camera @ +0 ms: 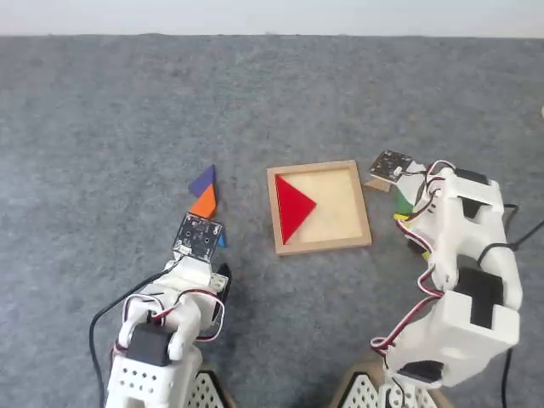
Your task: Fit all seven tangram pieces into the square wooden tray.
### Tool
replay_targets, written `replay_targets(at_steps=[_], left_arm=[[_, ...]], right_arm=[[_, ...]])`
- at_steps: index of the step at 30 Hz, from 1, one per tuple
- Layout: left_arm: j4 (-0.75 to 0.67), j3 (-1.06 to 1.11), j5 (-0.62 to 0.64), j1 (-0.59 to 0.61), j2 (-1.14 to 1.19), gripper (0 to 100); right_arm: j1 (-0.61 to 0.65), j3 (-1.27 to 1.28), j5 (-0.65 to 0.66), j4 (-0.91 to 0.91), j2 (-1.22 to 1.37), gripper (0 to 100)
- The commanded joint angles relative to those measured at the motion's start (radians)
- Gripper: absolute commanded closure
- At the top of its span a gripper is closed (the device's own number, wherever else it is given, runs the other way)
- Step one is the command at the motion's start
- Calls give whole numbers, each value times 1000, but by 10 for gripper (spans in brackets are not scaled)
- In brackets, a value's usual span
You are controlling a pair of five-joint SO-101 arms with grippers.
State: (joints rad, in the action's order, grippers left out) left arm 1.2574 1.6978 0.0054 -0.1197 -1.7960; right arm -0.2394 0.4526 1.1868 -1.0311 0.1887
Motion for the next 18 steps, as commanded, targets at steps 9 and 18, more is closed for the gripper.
replay_targets(at_steps=[9, 18], left_arm=[[5, -15, 9, 3, -21, 900], [5, -15, 9, 3, -21, 900]], right_arm=[[-39, -219, -11, -229, 10, 967], [-73, -333, -11, -343, 8, 967]])
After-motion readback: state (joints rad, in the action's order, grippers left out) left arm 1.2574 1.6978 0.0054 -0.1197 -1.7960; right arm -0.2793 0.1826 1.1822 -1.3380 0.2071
